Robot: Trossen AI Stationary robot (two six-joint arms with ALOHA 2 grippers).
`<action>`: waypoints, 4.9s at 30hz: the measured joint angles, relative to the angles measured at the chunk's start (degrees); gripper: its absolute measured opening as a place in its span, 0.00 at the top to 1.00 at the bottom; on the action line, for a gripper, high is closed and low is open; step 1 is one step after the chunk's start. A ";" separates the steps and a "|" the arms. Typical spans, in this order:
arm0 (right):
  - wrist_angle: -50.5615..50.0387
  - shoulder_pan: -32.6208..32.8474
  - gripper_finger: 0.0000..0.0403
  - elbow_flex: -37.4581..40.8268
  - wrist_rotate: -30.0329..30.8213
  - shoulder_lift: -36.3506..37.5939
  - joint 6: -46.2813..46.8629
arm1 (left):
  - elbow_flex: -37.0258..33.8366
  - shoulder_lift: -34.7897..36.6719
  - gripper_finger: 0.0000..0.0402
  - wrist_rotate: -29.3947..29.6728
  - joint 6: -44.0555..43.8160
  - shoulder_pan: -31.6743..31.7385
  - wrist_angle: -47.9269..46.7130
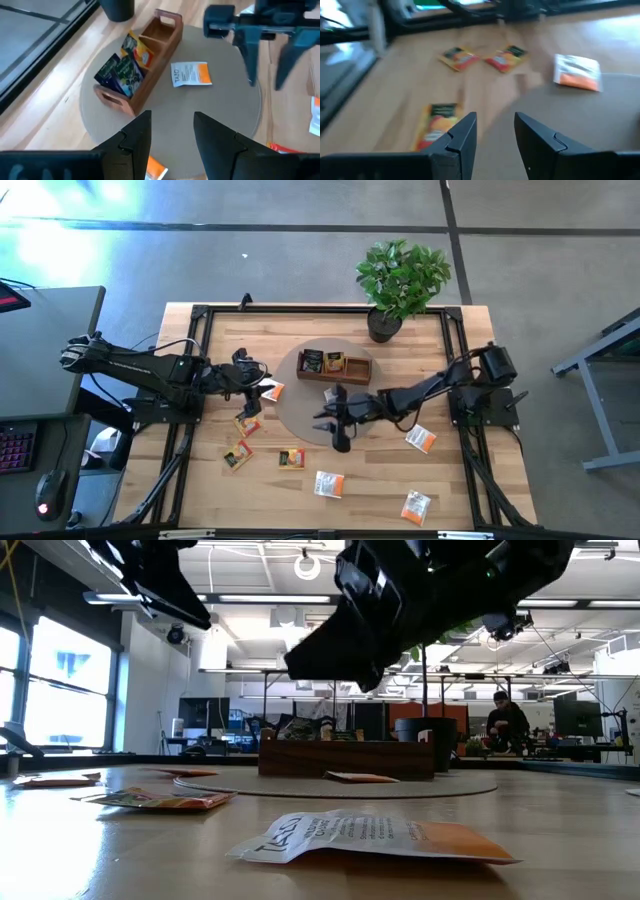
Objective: Pick & Place Tea
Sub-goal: Put the orange tea bag into the middle area of the wooden organizer
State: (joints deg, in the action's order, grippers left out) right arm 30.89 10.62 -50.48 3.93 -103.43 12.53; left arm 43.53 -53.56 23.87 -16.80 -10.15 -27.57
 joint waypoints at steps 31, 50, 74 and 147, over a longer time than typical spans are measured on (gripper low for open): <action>-22.66 1.02 0.68 -0.04 4.99 8.26 -2.09 | -10.77 -16.81 0.64 -19.69 -37.19 0.00 -18.61; -21.66 1.02 0.68 -0.02 4.71 8.08 -2.51 | -11.34 -16.87 0.64 -20.91 -36.00 0.00 -16.02; -20.52 1.02 0.68 -0.04 4.86 8.11 -5.09 | -4.65 -23.69 0.97 -18.63 -29.77 0.07 -15.56; -76.27 4.80 0.68 -0.04 22.58 25.92 16.87 | 52.74 -63.41 0.54 6.92 25.99 11.05 -26.80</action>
State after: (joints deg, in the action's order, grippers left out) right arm -45.38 15.41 -50.52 26.52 -77.52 29.39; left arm 96.26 -116.97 30.79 9.19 0.90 -54.37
